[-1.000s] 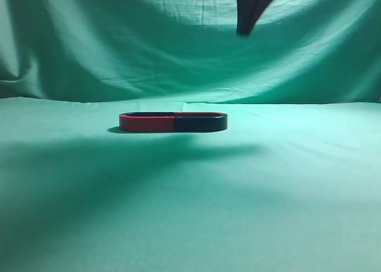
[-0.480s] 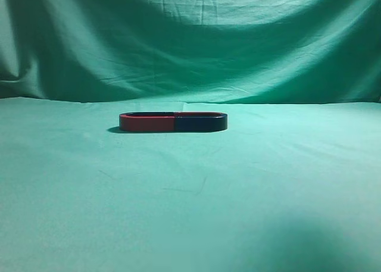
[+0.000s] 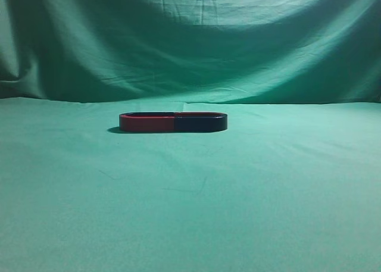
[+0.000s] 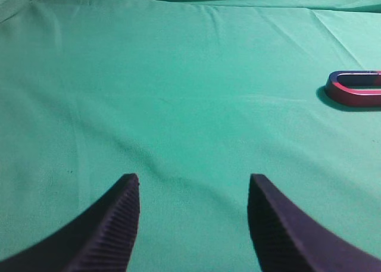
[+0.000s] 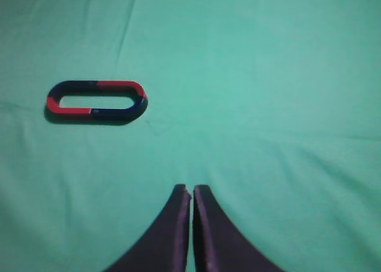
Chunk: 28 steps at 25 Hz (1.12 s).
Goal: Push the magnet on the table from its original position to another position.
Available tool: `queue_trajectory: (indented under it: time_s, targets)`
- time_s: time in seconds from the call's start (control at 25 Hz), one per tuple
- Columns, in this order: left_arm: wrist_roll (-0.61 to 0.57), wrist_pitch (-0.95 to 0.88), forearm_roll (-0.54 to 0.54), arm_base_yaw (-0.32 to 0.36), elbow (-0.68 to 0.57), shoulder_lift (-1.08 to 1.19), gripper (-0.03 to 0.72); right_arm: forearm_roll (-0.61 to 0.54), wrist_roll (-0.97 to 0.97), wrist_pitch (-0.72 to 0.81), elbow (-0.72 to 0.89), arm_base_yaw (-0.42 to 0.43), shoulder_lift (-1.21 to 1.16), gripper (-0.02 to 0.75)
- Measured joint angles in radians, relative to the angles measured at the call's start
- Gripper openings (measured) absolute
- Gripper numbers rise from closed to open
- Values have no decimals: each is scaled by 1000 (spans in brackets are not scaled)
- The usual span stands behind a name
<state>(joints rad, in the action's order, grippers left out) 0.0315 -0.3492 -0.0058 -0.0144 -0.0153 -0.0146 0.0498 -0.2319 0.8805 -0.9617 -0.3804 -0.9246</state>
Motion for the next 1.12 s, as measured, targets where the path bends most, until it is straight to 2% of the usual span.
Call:
queue_trajectory:
  time_s: [0.28, 0.4, 0.68, 0.96, 1.12]
  targets:
    - [0, 0, 0, 0, 0, 0, 372, -47, 7, -41, 219, 0, 363, 0]
    - [0, 0, 0, 0, 0, 0, 372, -47, 80, -67, 284, 0, 474, 0]
    - [0, 0, 0, 0, 0, 0, 372, -12, 207, -235, 517, 5, 670, 0]
    - [0, 0, 0, 0, 0, 0, 372, 22, 211, -477, 823, 169, 896, 0]
    - [0, 0, 0, 0, 0, 0, 372, 22, 195, -537, 948, 253, 932, 0]
